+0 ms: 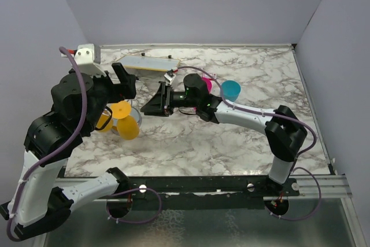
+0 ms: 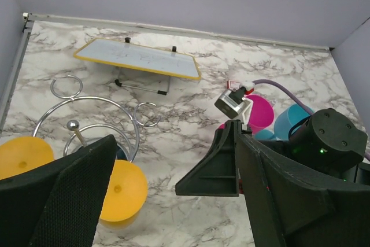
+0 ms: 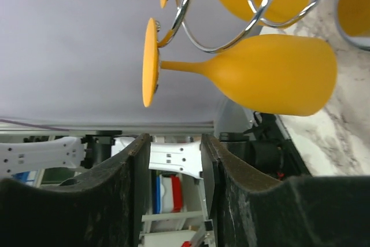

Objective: Take the wine glass off the wine glass rack

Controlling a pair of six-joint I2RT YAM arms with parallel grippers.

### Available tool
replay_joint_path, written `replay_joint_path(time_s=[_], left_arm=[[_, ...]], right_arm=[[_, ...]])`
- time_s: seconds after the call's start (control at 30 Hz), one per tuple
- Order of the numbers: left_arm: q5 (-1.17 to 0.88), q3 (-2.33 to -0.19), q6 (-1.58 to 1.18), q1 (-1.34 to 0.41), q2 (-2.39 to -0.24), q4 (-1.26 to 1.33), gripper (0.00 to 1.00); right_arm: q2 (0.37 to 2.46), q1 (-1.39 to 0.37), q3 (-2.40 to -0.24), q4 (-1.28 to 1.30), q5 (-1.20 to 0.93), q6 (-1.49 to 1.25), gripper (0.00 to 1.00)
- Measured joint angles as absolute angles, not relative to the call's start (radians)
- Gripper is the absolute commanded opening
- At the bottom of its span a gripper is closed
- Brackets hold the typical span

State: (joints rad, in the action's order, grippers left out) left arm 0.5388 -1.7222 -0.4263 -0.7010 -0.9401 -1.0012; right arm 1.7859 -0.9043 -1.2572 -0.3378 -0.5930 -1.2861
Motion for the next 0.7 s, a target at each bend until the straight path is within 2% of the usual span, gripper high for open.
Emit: replay_joint_path(time_s=[0.33,0.7], left_arm=[[0.519,-1.692,-0.408,-0.701,-0.897,-0.962,0.9],[0.516,-1.692,-0.39,-0.701,-0.872,-0.95,0.9]], right_arm=[[1.868,-0.958,-1.406,-0.369,-0.591,-1.367,0.38],[1.93,-0.978,-1.439,-0.368,-0.574,-1.385,0.33]])
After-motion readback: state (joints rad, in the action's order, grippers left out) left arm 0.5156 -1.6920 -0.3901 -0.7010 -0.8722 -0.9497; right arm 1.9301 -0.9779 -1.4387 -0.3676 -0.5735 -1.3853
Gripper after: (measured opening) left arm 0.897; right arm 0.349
